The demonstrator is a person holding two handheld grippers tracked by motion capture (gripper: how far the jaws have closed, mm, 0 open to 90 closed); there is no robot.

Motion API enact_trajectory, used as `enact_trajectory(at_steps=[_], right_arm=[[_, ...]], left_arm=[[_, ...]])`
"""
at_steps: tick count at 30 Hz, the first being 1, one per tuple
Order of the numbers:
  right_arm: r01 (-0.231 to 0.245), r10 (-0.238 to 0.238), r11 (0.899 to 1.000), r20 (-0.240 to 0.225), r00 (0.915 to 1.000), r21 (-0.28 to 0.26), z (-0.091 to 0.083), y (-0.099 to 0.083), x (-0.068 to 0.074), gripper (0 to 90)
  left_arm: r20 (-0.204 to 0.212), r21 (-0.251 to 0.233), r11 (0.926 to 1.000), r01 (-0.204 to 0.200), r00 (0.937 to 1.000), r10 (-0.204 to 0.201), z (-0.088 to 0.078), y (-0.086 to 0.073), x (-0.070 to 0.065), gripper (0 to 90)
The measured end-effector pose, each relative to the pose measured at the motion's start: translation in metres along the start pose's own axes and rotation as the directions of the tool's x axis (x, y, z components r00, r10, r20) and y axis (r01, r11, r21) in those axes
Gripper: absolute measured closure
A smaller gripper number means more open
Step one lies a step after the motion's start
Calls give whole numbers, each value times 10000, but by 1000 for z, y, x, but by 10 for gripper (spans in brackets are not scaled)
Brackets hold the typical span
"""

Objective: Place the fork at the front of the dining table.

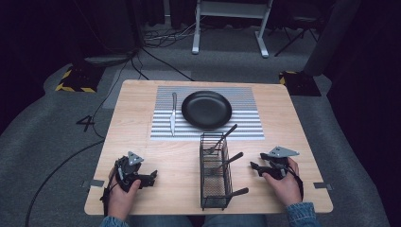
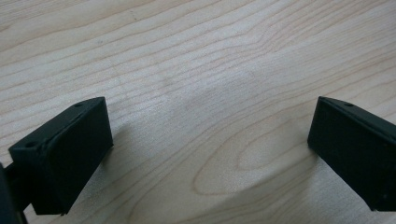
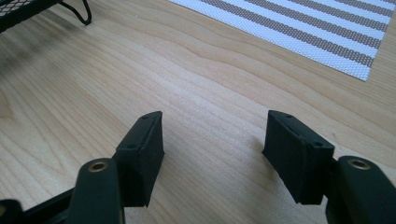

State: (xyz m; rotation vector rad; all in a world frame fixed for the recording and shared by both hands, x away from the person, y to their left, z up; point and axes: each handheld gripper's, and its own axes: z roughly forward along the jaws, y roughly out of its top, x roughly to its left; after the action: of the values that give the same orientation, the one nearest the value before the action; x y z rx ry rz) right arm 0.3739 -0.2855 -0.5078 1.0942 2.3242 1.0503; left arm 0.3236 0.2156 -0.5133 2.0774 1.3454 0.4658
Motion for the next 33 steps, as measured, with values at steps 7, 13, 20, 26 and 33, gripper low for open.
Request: enact_trajectory(at_steps=[7, 13, 20, 26, 33], right_arm=[[-3, 3, 10000, -2, 10000, -2, 0, 0, 0, 380], [-2, 2, 10000, 9, 10000, 10, 0, 0, 0, 380], [-14, 14, 10000, -12, 10000, 9, 0, 0, 0, 380], [-34, 34, 10000, -40, 10000, -11, 1, 1, 0, 382], [-172, 171, 9998, -348, 9992, -46, -2, 8, -2, 423]], left_arm=[[-2, 2, 10000, 1, 10000, -1, 0, 0, 0, 0], [-2, 1, 10000, 4, 10000, -4, 0, 0, 0, 1], [-2, 1, 10000, 3, 10000, -3, 0, 0, 0, 0], [-1, 4, 10000, 3, 10000, -3, 0, 0, 0, 1], [3, 4, 10000, 4, 10000, -4, 0, 0, 0, 1]])
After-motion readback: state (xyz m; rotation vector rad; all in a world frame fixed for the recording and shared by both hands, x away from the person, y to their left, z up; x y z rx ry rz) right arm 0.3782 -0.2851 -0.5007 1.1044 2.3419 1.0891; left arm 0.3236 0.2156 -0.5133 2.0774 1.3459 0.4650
